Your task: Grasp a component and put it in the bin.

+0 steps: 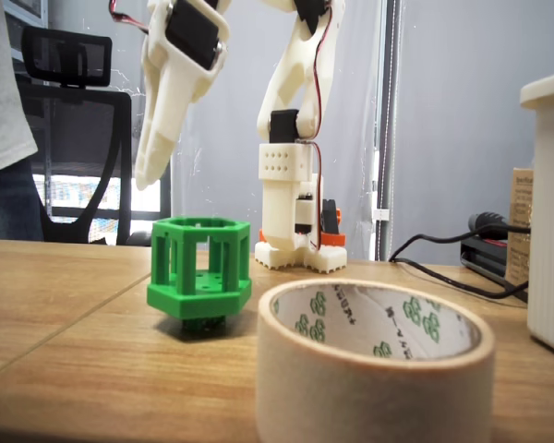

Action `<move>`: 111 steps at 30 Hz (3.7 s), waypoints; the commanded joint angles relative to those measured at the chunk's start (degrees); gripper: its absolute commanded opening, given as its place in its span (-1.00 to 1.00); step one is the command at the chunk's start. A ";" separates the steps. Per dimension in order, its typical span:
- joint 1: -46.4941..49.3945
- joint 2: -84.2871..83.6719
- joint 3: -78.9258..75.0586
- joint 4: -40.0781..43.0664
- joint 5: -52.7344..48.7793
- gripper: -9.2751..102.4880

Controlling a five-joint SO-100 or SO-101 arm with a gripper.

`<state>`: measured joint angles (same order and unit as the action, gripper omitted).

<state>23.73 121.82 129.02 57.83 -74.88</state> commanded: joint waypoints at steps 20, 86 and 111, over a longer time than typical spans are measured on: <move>-3.16 -0.53 -0.79 -0.44 -0.35 -0.53; -6.94 -4.66 -0.70 12.04 0.18 -0.55; -6.94 -3.34 -2.20 12.04 0.26 -0.83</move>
<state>16.08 116.89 129.02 69.70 -74.62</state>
